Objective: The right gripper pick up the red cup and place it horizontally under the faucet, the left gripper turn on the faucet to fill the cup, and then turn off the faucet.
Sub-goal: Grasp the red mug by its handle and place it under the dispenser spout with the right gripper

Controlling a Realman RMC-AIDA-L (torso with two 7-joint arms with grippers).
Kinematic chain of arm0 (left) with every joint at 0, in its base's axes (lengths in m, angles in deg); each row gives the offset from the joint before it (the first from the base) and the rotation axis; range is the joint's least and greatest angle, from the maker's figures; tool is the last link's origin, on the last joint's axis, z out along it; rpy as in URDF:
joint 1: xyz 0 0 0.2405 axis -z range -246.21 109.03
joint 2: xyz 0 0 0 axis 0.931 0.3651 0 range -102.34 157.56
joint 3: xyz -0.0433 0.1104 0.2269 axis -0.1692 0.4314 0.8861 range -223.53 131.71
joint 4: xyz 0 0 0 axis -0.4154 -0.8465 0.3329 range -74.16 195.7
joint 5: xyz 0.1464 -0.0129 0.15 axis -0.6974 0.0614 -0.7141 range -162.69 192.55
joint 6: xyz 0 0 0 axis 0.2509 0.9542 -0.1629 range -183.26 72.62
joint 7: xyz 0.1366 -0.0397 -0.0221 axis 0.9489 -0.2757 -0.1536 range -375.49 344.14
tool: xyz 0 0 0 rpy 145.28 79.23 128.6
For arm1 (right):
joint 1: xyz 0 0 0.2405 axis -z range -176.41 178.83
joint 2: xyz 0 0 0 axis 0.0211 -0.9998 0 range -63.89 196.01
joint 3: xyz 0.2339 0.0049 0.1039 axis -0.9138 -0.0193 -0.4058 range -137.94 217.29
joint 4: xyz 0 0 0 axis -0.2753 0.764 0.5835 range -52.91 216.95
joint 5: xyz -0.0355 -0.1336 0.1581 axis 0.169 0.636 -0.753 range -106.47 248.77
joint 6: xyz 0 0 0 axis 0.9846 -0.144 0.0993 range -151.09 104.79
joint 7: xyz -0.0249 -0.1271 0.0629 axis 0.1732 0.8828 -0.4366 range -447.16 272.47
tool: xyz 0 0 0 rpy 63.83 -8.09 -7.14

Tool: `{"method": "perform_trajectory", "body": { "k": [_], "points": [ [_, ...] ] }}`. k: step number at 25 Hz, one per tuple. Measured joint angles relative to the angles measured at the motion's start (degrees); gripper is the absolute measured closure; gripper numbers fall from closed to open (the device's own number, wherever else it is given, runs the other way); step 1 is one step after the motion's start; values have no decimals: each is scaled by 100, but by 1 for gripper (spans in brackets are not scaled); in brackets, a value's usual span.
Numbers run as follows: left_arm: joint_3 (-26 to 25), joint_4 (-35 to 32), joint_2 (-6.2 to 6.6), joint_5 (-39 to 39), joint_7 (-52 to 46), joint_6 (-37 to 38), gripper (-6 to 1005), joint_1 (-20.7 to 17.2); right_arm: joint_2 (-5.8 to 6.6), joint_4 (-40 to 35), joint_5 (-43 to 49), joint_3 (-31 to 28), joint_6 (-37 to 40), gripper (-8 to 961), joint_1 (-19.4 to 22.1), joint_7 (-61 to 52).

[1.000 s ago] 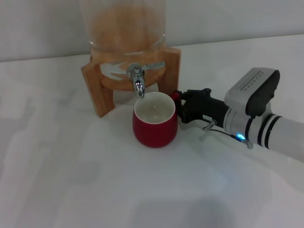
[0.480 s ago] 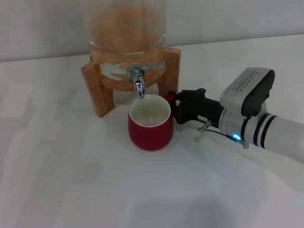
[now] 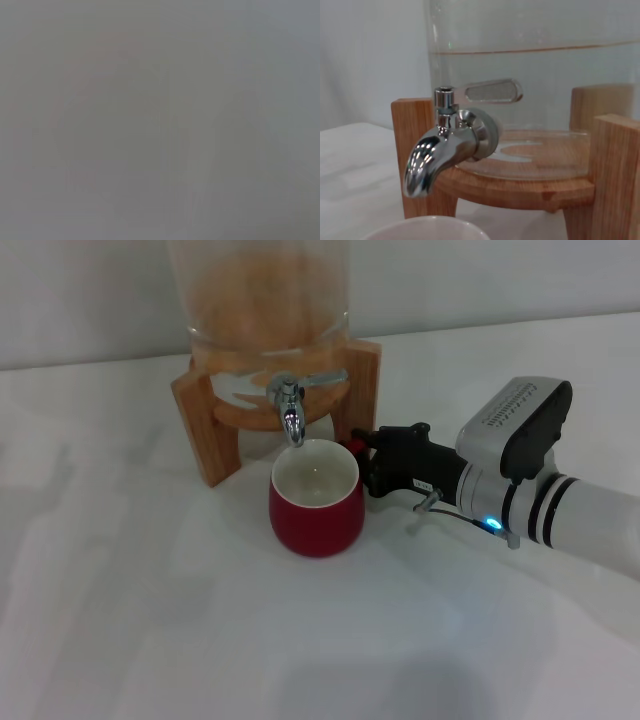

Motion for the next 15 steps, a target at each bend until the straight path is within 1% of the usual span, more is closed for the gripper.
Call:
{"method": "perform_trajectory", "body": {
  "k": [15],
  "points": [
    [9,0,0,0,0,5,125,0,0,-14,0,-47,-87,759,-8,-2]
  ]
}}
